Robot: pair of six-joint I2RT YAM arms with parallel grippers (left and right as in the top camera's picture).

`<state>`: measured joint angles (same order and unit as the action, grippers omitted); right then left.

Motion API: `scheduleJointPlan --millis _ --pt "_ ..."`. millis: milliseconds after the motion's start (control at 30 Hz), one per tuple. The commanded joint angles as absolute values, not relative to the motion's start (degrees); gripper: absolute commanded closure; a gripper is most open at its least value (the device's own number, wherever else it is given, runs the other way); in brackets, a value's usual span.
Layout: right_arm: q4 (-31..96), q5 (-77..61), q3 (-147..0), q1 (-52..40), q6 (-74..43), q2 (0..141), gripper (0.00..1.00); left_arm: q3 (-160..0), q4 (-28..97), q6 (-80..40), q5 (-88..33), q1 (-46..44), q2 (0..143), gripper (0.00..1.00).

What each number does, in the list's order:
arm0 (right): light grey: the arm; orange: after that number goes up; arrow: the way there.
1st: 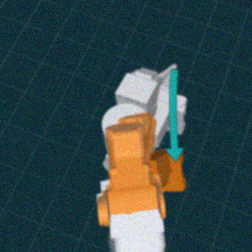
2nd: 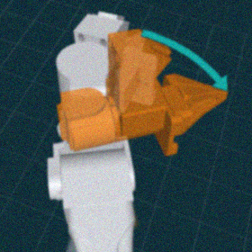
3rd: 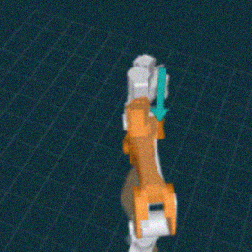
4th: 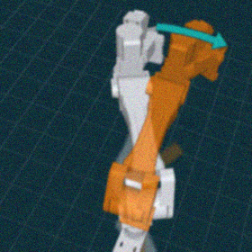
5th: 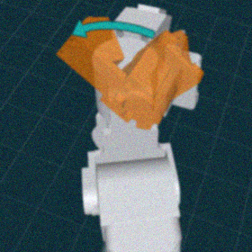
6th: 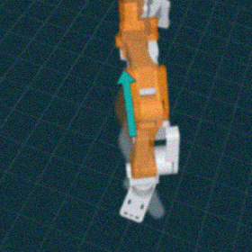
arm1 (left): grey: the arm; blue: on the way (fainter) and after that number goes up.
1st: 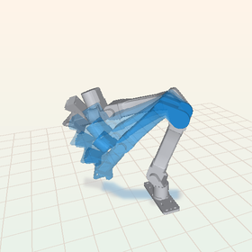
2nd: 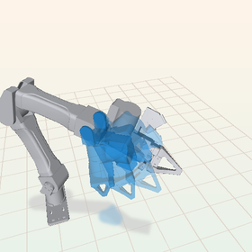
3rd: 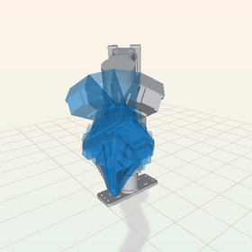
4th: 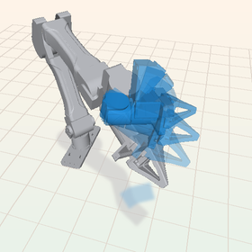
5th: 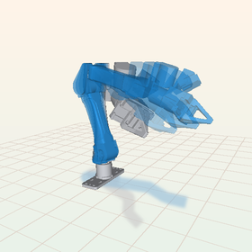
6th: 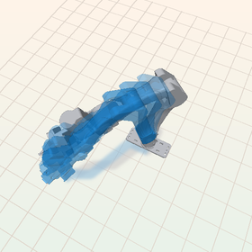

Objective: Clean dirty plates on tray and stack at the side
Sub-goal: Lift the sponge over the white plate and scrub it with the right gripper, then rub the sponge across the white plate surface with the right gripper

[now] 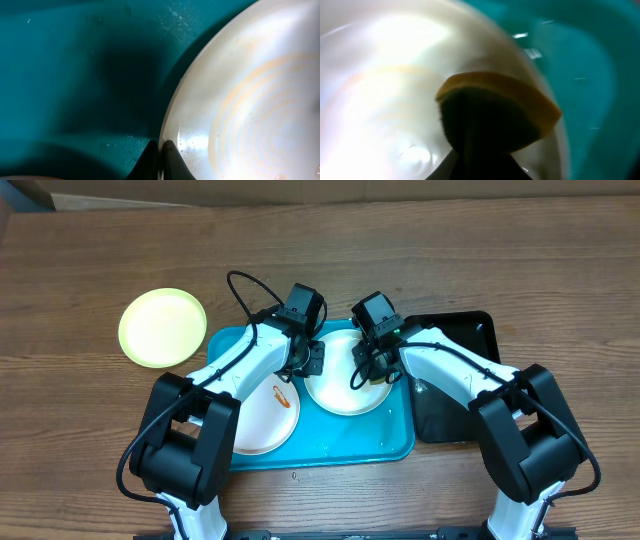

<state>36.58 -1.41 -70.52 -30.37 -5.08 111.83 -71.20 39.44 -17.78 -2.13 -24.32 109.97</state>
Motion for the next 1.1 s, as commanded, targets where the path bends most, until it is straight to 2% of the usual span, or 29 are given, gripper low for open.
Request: scheduleJointPlan --millis 0,167,400,567,767,1067 --pt "39.38 -17.41 -68.42 -31.18 1.76 115.85 0.82 -70.54 40.01 -16.45 -3.03 -24.36 110.37 0.96" --pt "45.43 -31.68 -72.64 -28.69 6.50 115.85 0.94 -70.54 40.32 -16.45 -3.03 -24.36 110.37 0.96" --pt "48.64 -46.87 -82.83 -23.33 6.46 115.28 0.96 -70.54 40.25 -16.45 -3.01 -24.34 110.37 0.95" --pt "55.29 -43.05 -89.14 -20.75 6.46 113.73 0.96 -70.54 40.25 -16.45 -3.01 -24.36 110.37 0.94" --pt "61.21 -35.66 -89.69 -19.05 6.46 111.53 0.96 -70.54 40.23 -16.45 -3.01 -24.36 110.37 0.92" --pt "56.71 -34.79 -84.20 -19.92 4.49 111.55 0.96 -70.54 40.16 -16.47 -3.01 -24.36 110.37 0.92"
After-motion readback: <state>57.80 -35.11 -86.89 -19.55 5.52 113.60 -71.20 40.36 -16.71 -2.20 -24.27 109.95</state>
